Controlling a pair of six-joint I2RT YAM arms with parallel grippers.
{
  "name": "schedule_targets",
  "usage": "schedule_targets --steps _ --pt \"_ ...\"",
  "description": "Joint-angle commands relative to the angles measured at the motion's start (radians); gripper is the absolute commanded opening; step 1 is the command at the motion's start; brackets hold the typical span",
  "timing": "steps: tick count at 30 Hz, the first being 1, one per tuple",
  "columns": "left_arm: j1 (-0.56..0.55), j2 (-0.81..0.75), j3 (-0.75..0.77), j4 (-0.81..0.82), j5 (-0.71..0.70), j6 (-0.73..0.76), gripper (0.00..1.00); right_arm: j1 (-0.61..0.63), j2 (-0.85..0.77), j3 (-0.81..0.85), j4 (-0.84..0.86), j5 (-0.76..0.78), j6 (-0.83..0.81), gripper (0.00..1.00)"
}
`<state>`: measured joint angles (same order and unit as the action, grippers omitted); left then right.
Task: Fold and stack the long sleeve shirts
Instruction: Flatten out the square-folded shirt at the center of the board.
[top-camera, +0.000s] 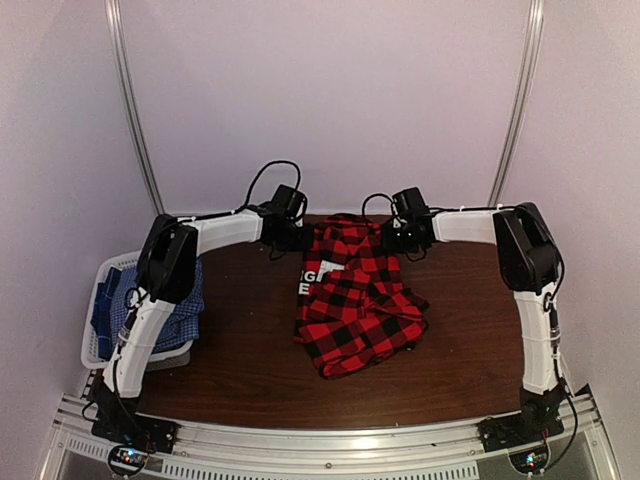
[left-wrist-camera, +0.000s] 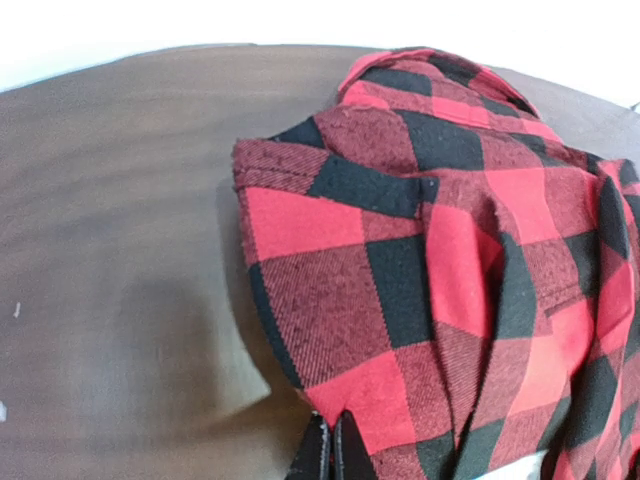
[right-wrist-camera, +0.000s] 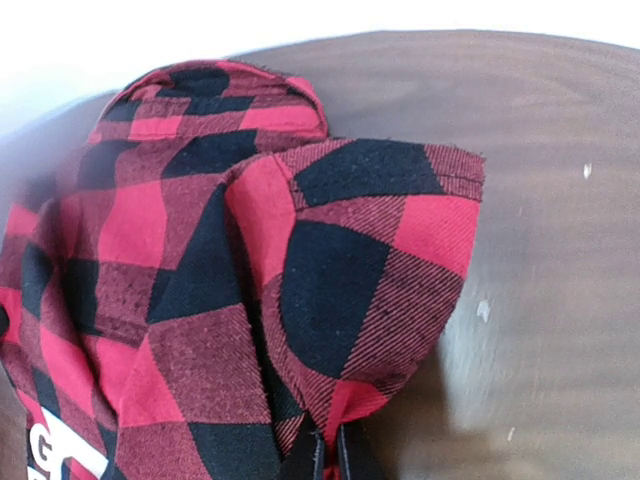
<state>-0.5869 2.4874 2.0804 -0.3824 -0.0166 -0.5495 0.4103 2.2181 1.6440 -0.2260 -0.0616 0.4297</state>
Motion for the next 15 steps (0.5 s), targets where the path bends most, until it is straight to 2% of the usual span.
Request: schedule_targets --steps 1,4,6,11,15 --pt "0.039 0.102 0.174 0.007 0.071 0.019 0.16 -0.052 0.108 0.182 -0.103 0.003 -0.050 0.13" --pt "0.049 0.133 0.256 -0.005 0.097 0.025 0.39 -0.063 0.128 0.259 -0.157 0.002 -0.075 0.32" --pt "0.051 0.123 0.268 -0.005 0.110 0.027 0.49 -0.062 0.105 0.256 -0.168 0.014 -0.091 0.43" --pt "0.049 0.041 0.211 -0.007 0.158 0.020 0.53 -0.058 -0.016 0.150 -0.167 0.021 -0.109 0.58" --pt "0.026 -0.104 0.028 0.017 0.172 0.010 0.53 -0.039 -0.174 -0.039 -0.129 0.014 -0.098 0.60"
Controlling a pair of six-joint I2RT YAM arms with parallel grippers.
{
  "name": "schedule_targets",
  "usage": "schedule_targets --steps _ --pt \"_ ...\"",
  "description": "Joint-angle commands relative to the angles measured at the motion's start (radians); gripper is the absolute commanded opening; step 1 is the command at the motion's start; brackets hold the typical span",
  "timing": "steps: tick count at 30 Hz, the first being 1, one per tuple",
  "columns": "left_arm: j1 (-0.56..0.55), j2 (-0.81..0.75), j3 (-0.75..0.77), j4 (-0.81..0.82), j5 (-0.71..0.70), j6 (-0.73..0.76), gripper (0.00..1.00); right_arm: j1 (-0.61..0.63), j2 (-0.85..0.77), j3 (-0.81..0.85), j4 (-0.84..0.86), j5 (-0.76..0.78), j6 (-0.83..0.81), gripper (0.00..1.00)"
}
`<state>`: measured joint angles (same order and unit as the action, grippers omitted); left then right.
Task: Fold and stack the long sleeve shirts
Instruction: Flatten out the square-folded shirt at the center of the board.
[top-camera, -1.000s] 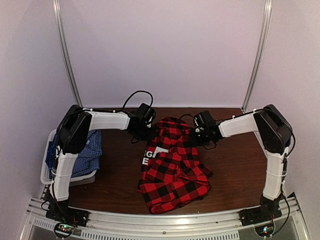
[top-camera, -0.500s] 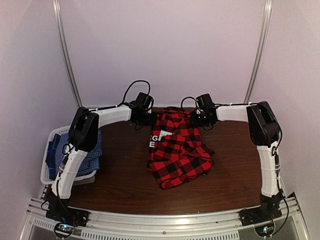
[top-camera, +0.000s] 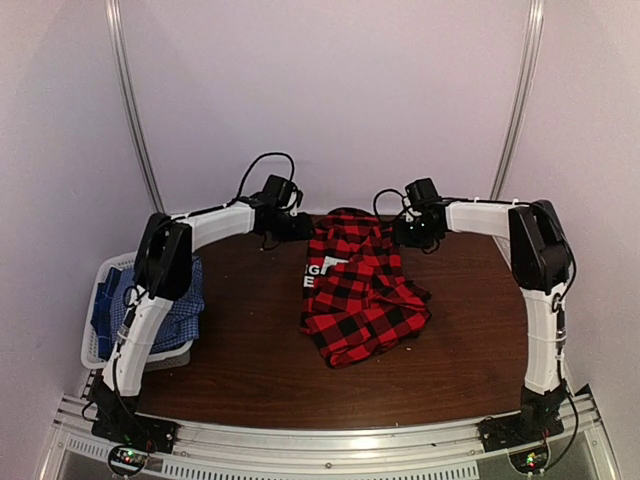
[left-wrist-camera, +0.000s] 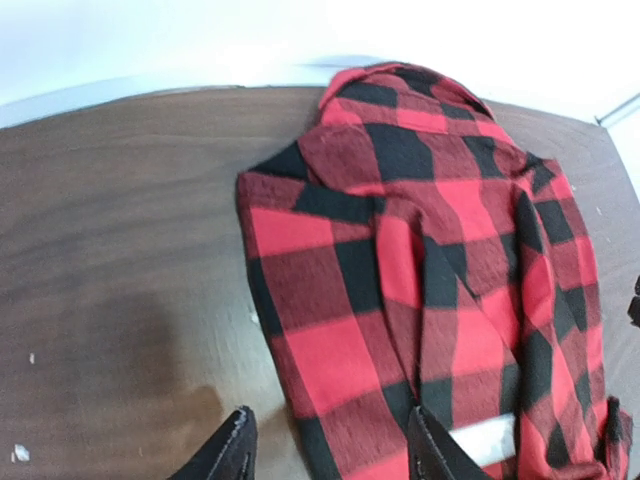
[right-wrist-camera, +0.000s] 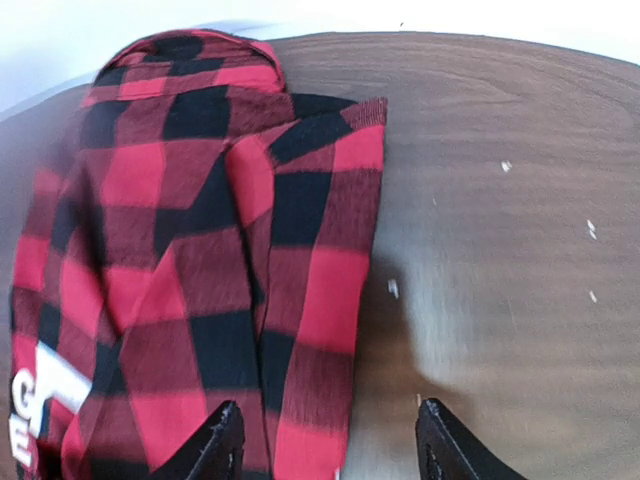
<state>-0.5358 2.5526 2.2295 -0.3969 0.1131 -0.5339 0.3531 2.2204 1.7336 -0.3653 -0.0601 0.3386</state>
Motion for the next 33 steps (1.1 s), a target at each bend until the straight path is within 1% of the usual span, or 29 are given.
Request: schedule_targets --steps 1,6,10,12,16,20,24,28,33 --pt "-0.035 -0.209 -0.180 0.042 0.042 -0.008 0.53 0.028 -0.213 -0.176 0.021 0.015 -0.003 0.61" --pt "-0.092 -0.404 -0.465 0.082 0.043 -0.056 0.53 0.076 -0.413 -0.410 0.051 0.028 0.031 0.62" --pt "-0.170 -0.545 -0.692 0.123 0.030 -0.124 0.53 0.120 -0.565 -0.588 0.077 0.046 0.066 0.65" --pt "-0.216 -0.614 -0.815 0.146 0.017 -0.170 0.53 0.141 -0.632 -0.677 0.080 0.052 0.090 0.66" --pt "-0.305 -0.712 -0.994 0.211 0.009 -0.286 0.53 0.190 -0.739 -0.800 0.073 0.071 0.133 0.67" --pt "-0.407 -0.752 -1.078 0.227 -0.035 -0.372 0.53 0.225 -0.833 -0.896 0.054 0.096 0.166 0.67" --pt "-0.472 -0.750 -1.119 0.238 -0.065 -0.440 0.53 0.228 -0.890 -0.970 0.061 0.095 0.178 0.67" --pt "-0.489 -0.728 -1.139 0.257 -0.065 -0.476 0.52 0.226 -0.876 -0.992 0.083 0.096 0.156 0.66" --pt "-0.495 -0.690 -1.128 0.259 -0.071 -0.499 0.52 0.226 -0.807 -0.982 0.131 0.077 0.135 0.66"
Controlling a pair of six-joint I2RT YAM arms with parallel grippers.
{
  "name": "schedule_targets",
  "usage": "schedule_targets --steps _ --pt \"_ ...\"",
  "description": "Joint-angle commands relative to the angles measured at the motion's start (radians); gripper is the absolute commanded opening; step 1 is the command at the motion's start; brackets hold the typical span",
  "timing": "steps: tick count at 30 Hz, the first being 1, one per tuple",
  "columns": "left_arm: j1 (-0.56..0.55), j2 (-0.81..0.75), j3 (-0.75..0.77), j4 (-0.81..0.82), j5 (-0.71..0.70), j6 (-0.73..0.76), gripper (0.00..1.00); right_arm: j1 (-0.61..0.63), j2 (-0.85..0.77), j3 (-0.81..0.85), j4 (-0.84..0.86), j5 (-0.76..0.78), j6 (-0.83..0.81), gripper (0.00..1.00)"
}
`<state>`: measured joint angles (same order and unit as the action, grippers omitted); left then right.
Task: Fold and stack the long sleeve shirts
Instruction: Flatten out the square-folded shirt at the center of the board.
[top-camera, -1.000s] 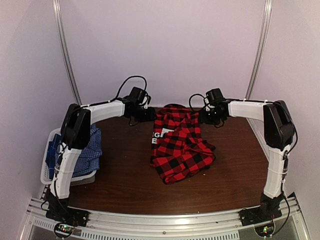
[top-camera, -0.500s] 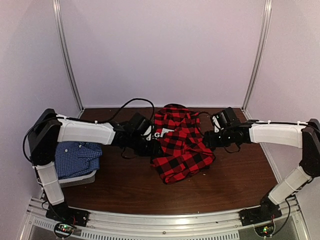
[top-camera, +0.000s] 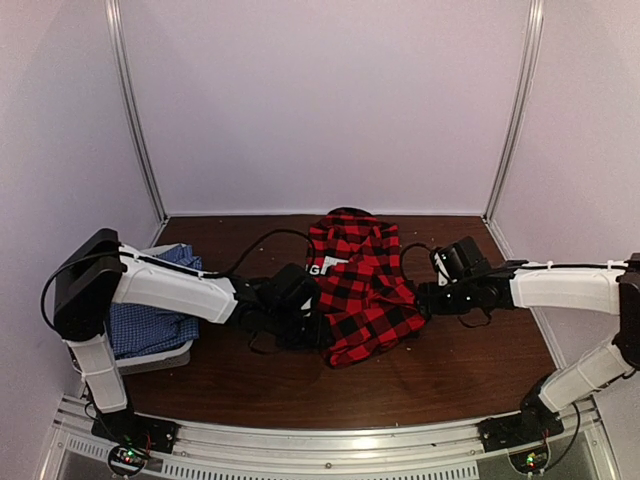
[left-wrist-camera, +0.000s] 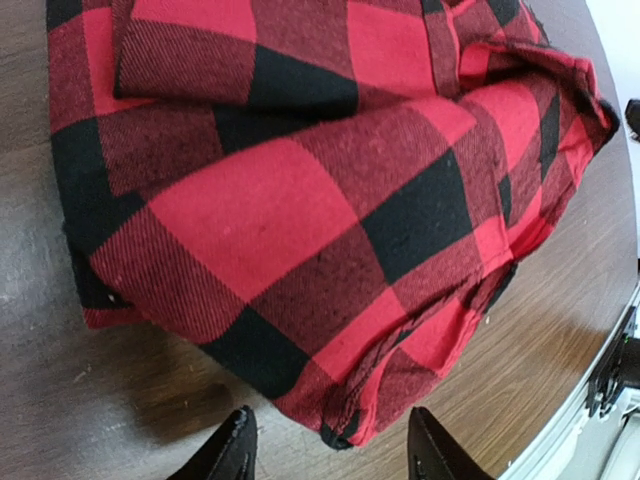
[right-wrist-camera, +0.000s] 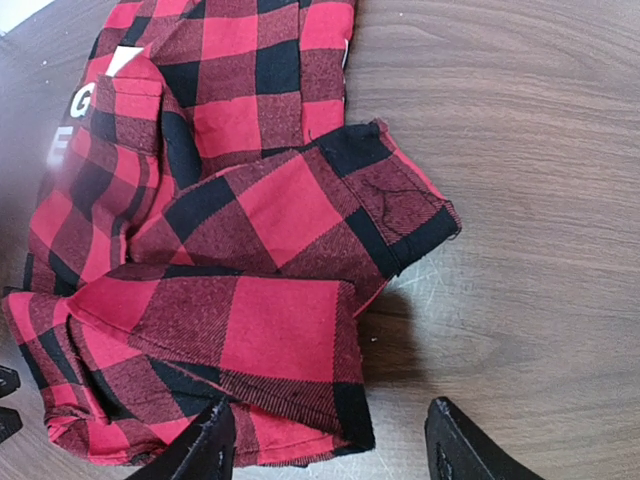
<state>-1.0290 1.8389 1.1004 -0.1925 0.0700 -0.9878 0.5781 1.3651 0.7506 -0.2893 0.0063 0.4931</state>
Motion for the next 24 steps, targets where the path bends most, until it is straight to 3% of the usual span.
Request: schedule_targets --steps 1,9,13,18,24 --pt "-0.003 0.035 0.007 0.055 -0.029 -0.048 0.52 0.002 0.065 0.005 0.065 0.002 -0.022 0.65" --pt "-0.022 0.095 0.056 0.016 -0.021 -0.071 0.52 0.001 0.167 0.033 0.106 -0.025 -0.022 0.57" --pt "-0.036 0.107 0.085 -0.042 -0.036 -0.083 0.52 0.001 0.162 0.027 0.104 -0.024 -0.010 0.44" --pt "-0.062 0.118 0.114 -0.122 -0.085 -0.105 0.52 0.002 0.132 0.012 0.097 -0.038 0.014 0.21" --pt "-0.080 0.133 0.140 -0.160 -0.099 -0.101 0.39 0.007 0.098 0.008 0.064 -0.038 0.033 0.04"
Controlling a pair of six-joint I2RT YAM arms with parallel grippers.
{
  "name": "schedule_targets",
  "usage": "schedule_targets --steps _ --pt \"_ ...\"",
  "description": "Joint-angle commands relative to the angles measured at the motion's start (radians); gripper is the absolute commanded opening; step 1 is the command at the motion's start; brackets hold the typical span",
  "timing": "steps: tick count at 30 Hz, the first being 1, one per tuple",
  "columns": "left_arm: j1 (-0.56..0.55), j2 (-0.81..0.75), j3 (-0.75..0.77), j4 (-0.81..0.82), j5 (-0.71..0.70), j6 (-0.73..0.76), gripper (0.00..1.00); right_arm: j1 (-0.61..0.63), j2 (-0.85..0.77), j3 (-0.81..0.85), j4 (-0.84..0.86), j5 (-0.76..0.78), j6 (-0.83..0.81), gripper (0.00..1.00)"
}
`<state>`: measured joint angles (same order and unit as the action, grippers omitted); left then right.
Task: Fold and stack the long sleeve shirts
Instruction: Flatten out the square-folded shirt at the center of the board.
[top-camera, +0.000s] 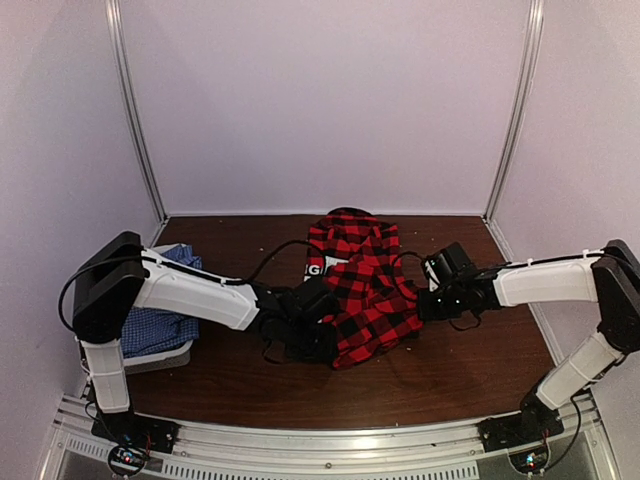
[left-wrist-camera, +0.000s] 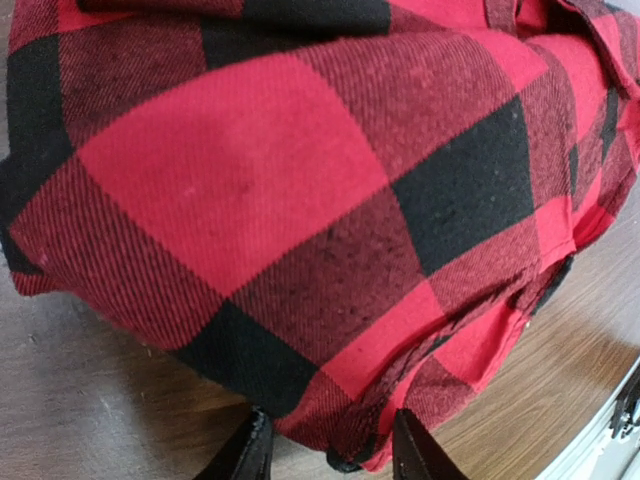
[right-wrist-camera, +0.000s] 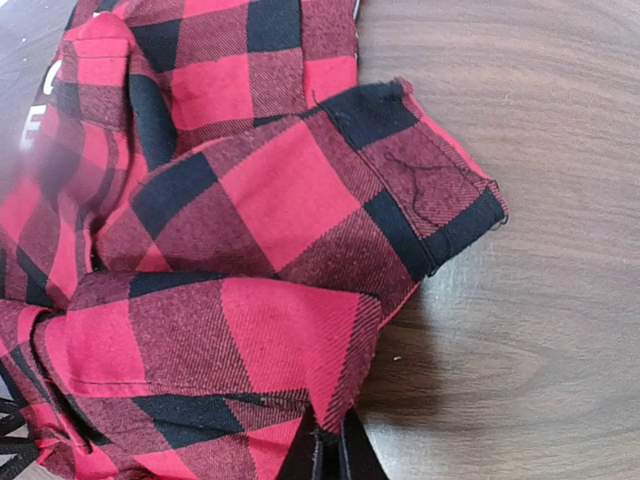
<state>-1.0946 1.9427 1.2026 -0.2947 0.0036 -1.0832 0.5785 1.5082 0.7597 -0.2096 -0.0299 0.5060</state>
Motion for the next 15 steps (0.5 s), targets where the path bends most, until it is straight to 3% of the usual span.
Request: schedule_targets --steps 1,10,15 --pt "-0.019 0.036 0.049 -0.068 -0.036 -0.001 0.37 0.008 -0.052 -0.004 -0.018 -0.003 0.024 0.03" --pt "-0.046 0.041 0.101 -0.134 -0.033 0.044 0.02 0.083 -0.107 -0.003 -0.077 0.006 0.072 0.00" --pt "-0.066 -0.053 0.056 -0.180 -0.009 0.079 0.00 0.190 -0.170 -0.002 -0.174 0.025 0.100 0.00"
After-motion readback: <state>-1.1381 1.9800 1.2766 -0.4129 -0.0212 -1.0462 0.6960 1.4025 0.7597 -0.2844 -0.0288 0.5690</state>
